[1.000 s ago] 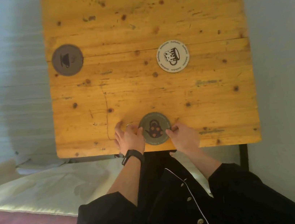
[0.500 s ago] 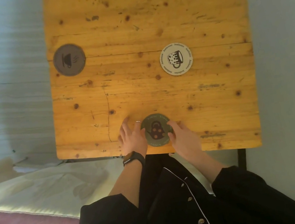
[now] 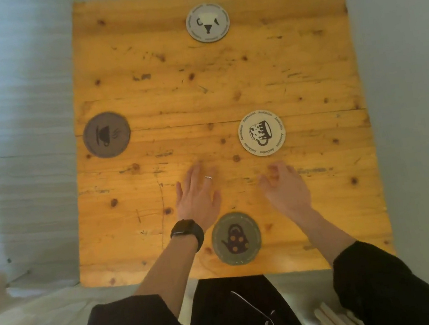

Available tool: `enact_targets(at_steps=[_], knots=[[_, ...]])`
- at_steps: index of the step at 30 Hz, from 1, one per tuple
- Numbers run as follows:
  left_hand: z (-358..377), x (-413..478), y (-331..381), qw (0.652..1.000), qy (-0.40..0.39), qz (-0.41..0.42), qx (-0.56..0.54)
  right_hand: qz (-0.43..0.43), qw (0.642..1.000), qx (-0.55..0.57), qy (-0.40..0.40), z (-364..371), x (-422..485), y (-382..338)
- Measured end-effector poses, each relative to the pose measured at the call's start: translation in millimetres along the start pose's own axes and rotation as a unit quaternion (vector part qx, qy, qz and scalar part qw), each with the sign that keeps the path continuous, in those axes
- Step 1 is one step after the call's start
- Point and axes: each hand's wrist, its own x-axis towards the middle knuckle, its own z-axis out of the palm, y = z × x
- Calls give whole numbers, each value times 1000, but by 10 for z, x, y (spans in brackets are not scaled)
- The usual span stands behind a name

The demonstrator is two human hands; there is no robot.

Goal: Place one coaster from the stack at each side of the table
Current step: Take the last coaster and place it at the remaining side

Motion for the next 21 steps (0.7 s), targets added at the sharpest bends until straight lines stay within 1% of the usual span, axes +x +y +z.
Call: enact_targets(at_steps=[2,4,7,10,14,17,19,21], knots=[[-75,272,35,1000,16,17,17,19,998,9,53,-108,314,-95],[-75,479,45,999,20,26,41,43,996,-2,78,-200,569,-201],[13,608,-26,996,11,31,83,100,992,-25,71,-261,779,-341],[82,593,-109,995,17,42,94,135,988,-14,73,-206,830,-418],[79,607,-117,993,1,39,107,149,984,37,86,-94,843,-411],[91,610,-87,992,-16,32,121,174,978,81,84,-152,895,-371],[75,609,-79,991,-23,36,125,181,978,80,61,-196,896,-362],[43,607,-66,990,-33,36,130,165,983,61,48,-206,834,-352]])
